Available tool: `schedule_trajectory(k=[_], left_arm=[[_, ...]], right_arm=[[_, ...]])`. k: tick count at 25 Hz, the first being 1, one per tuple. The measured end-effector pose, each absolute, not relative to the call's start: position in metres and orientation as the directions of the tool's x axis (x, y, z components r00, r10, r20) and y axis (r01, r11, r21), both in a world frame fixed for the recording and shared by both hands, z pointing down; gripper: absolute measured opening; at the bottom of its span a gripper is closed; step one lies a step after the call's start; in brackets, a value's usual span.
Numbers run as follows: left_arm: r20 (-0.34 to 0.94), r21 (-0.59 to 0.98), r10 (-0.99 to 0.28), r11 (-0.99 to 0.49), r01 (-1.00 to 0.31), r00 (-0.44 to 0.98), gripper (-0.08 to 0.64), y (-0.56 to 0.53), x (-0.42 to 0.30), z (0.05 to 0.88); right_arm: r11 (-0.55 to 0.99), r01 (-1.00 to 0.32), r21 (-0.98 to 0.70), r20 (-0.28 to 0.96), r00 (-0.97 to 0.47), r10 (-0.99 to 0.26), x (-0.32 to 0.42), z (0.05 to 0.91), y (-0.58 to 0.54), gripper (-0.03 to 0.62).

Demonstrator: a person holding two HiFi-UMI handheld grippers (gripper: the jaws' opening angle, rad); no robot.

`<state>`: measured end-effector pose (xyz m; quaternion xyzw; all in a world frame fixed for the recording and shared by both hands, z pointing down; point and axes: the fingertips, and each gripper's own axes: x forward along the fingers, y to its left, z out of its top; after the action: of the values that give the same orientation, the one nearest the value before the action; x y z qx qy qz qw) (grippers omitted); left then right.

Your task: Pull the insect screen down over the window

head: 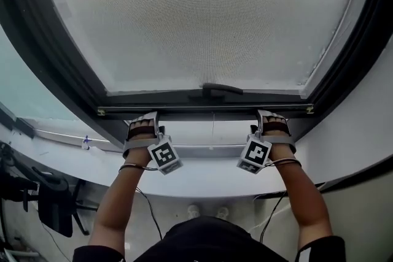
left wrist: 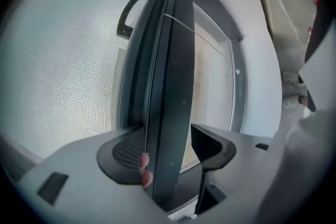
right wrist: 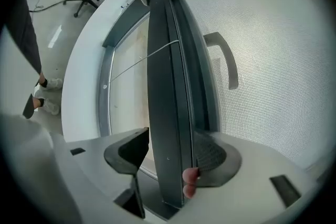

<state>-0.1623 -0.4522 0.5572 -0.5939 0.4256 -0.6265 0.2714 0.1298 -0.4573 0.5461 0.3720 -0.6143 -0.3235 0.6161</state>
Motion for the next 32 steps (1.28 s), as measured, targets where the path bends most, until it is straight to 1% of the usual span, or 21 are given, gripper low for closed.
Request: schedule_trajectory(k=[4,11,15,19,22,24,27,30,32], left_arm=[[0.485,-0.872,-0.862,-0.463,-0.161,-0.146,0.267,-0.457,-0.162,0.554],[0.508,-0.859,-0.848,-0.487,-0.156,-0.151,0.267,-0.458,-0.162,0.552],[0.527,-0.847,-0.839,-0.503,-0.172,-0.139,0.267,-0.459,-0.161,0.551],[0.560,-0.828,-0.809,-0.541,-0.144,-0.181,0.267,-0.454,-0.171,0.552],[0.548,-0.836,-0.817,-0.528,-0.149,-0.181,0.266,-0.452,-0.171,0.548],[0.529,-0.844,-0.833,-0.498,-0.199,-0.163,0.267,-0.450,-0.170,0.541],[0.509,-0.829,-0.854,-0.453,-0.327,-0.105,0.267,-0.443,-0.163,0.523],[0.478,-0.780,-0.878,-0.413,-0.470,-0.022,0.265,-0.432,-0.150,0.500],[0.444,-0.717,-0.895,-0.385,-0.581,0.046,0.258,-0.426,-0.141,0.487]], right_arm=[[0.519,-0.047,0.853,0.521,0.044,-0.852,0.132,0.542,-0.462,0.250],[0.589,-0.022,0.808,0.589,0.044,-0.807,0.133,0.541,-0.462,0.250],[0.644,0.026,0.764,0.640,0.098,-0.762,0.141,0.538,-0.453,0.250],[0.642,0.016,0.767,0.638,0.082,-0.765,0.140,0.537,-0.450,0.250],[0.616,0.000,0.788,0.615,0.057,-0.786,0.139,0.532,-0.448,0.250],[0.609,-0.038,0.792,0.610,0.028,-0.792,0.136,0.527,-0.445,0.250],[0.597,-0.168,0.785,0.597,-0.056,-0.801,0.130,0.516,-0.443,0.250],[0.545,-0.285,0.788,0.528,-0.141,-0.837,0.126,0.499,-0.441,0.250],[0.522,-0.361,0.773,0.479,-0.207,-0.853,0.120,0.486,-0.434,0.250]])
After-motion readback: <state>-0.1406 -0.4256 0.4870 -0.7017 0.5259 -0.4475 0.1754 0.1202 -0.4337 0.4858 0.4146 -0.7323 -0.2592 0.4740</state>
